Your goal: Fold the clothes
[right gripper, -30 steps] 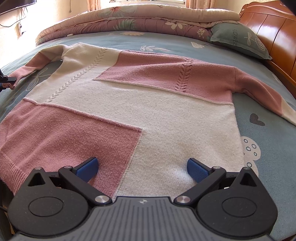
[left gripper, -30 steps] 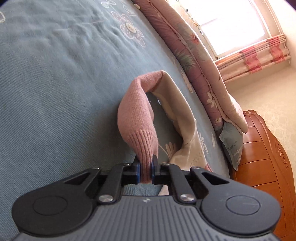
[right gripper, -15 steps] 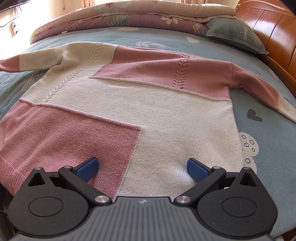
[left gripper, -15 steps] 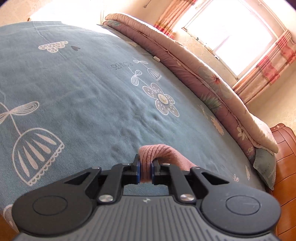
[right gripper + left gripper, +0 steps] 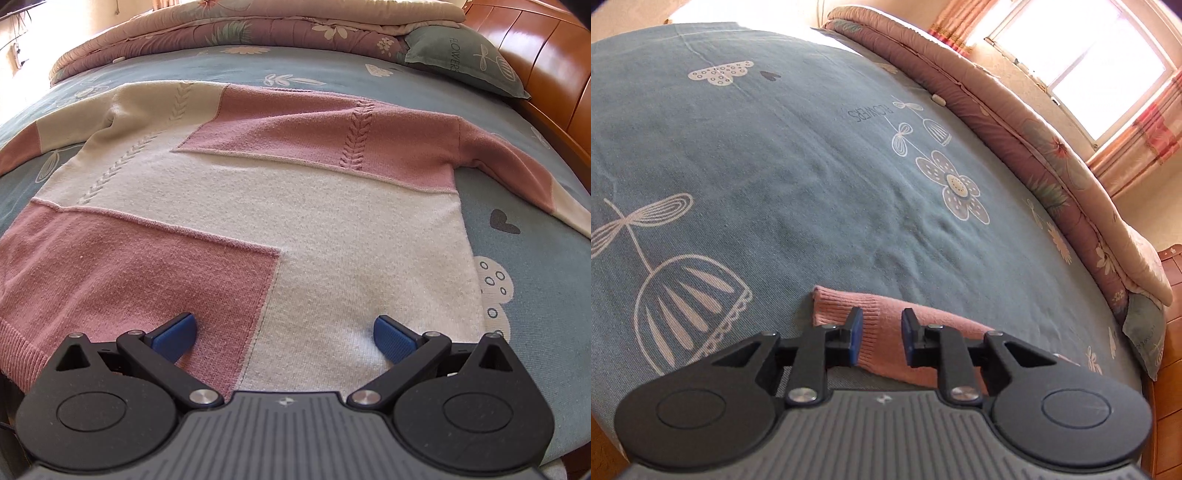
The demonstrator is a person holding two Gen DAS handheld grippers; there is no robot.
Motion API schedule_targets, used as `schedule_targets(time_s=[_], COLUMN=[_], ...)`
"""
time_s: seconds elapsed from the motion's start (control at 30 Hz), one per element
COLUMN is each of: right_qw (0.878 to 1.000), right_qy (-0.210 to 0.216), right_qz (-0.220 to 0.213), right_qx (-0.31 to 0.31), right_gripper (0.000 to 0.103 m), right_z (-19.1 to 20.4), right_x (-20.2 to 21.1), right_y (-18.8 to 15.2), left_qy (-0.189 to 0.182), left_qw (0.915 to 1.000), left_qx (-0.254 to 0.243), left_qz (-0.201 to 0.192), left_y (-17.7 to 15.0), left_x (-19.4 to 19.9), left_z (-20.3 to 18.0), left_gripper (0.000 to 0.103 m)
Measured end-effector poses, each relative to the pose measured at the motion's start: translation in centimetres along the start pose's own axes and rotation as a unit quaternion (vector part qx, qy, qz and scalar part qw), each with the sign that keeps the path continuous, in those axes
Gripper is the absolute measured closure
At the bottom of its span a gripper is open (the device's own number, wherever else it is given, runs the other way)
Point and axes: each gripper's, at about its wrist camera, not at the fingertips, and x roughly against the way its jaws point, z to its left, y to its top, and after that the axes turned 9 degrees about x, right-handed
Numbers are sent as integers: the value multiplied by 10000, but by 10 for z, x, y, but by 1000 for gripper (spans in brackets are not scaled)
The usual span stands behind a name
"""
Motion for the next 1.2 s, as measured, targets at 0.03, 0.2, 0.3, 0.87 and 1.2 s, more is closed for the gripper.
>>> schedule_targets(time_s=[0.03, 0.2, 0.3, 0.87, 1.2], right_qw=[10000, 9997, 9994, 9984, 9980], right_qy=[10, 179, 341, 536, 366], right_qz=[37, 176, -58, -146, 524], right_qx=[2, 25, 24, 131, 33], right_gripper=[0, 0, 0, 0, 0], right_z=[0, -5, -15, -92, -95], right_x=[0, 12, 26, -138, -139], right_y=[1, 11, 23, 176, 200], left_qy=[-61, -536, -978, -2036, -1299], left_qw=[9998, 9903, 9736, 8781, 8891], left_qx=[-147, -1088, -1749, -3468, -3119], left_qz=[121, 679, 1098, 2591, 3087], left_y=[-8, -53, -88, -225, -212], left_x=[-3, -15, -26, -179, -195], left_z=[-9, -73, -126, -289, -318], left_gripper=[82, 75, 68, 60, 58])
